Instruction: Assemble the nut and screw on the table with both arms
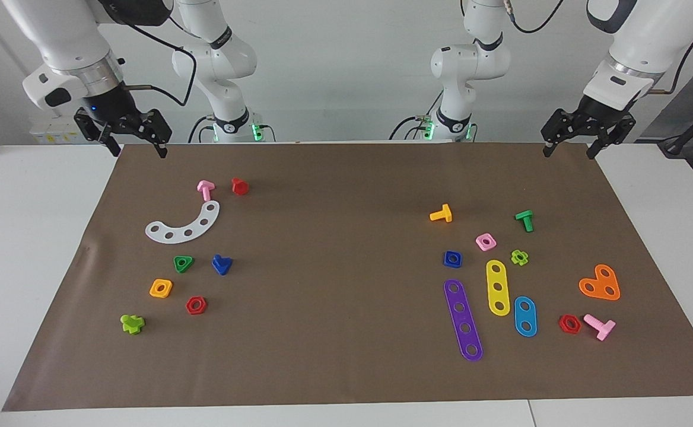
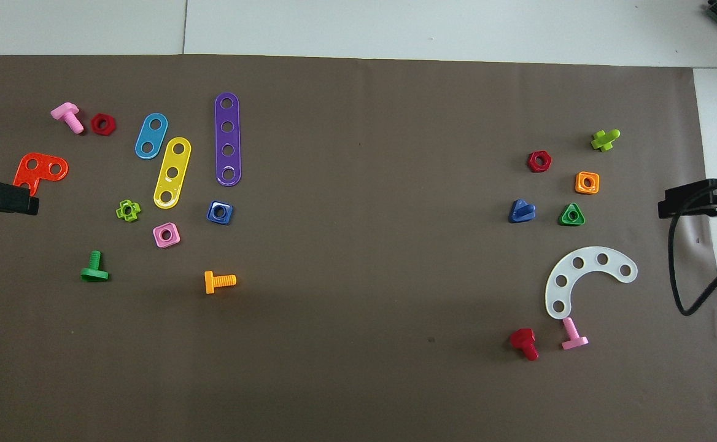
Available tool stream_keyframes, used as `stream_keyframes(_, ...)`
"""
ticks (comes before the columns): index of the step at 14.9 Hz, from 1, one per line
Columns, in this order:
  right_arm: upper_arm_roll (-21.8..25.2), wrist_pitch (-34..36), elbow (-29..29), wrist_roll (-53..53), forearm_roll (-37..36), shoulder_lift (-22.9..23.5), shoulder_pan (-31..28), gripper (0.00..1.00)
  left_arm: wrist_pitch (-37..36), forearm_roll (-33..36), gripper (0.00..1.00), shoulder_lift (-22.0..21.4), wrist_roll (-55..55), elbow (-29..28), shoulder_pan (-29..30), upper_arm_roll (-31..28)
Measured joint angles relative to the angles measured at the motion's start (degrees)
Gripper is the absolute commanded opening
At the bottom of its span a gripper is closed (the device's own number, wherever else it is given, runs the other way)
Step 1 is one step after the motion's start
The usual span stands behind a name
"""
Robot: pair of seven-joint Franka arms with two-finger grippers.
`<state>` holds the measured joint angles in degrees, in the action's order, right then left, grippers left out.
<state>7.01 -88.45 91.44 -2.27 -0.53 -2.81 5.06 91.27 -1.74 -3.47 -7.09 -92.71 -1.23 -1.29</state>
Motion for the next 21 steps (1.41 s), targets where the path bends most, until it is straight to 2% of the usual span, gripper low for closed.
stream_keyframes(21, 0.0, -1.71, 0.2, -0.15, 0.0, 0.0, 0.0, 1.0, 0.0, 0.0, 1.0, 0.0, 0.0, 0.0, 0.0, 0.0)
